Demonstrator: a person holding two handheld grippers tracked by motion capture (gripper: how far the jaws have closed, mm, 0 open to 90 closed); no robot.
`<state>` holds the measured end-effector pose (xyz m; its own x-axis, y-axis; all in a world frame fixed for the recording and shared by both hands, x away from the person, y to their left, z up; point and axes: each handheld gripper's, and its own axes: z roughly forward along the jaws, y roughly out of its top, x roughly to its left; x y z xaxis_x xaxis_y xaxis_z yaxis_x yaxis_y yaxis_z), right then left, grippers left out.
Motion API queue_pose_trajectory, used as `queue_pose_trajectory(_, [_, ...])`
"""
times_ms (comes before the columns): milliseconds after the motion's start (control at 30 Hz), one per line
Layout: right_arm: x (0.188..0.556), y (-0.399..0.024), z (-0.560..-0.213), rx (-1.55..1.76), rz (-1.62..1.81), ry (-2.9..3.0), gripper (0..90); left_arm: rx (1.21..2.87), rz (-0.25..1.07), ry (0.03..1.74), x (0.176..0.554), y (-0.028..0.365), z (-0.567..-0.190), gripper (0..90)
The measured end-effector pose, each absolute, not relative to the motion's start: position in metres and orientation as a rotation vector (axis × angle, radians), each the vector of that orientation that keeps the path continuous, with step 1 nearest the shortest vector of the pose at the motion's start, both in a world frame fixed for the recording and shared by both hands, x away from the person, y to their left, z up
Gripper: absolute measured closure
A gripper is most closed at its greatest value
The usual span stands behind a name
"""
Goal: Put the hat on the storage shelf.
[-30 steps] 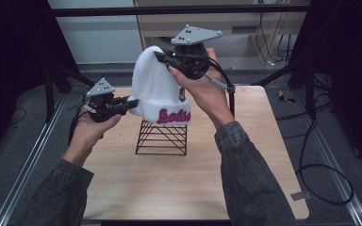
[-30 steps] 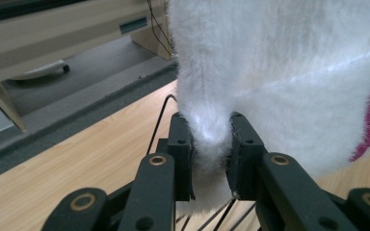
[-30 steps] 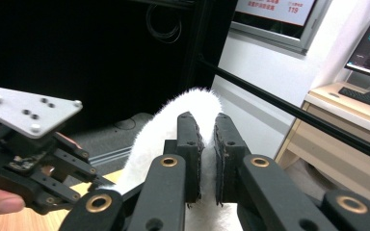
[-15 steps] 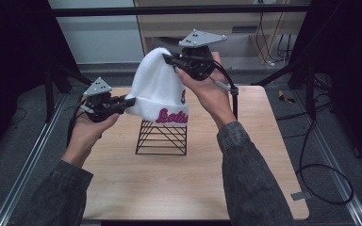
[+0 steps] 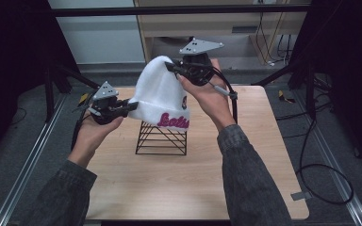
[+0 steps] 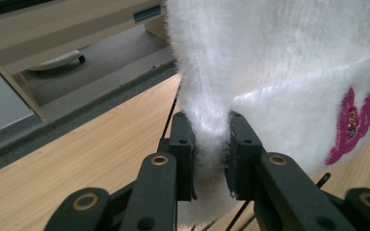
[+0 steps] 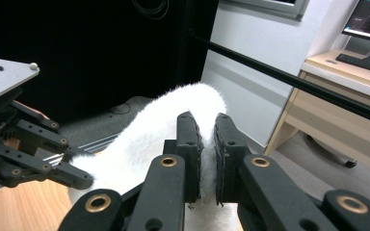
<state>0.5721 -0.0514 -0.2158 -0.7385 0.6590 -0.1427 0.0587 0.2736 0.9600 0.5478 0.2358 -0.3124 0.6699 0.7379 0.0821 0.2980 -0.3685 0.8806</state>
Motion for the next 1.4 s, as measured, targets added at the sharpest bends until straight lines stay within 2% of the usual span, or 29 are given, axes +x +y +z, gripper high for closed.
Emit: queue_pose_trajectory(1400, [0.552, -0.037, -0.266, 0.597, 1.38, 2.239, 83.4, 2.044, 0.516, 0.815, 0.531, 0.249, -0.38, 75.7])
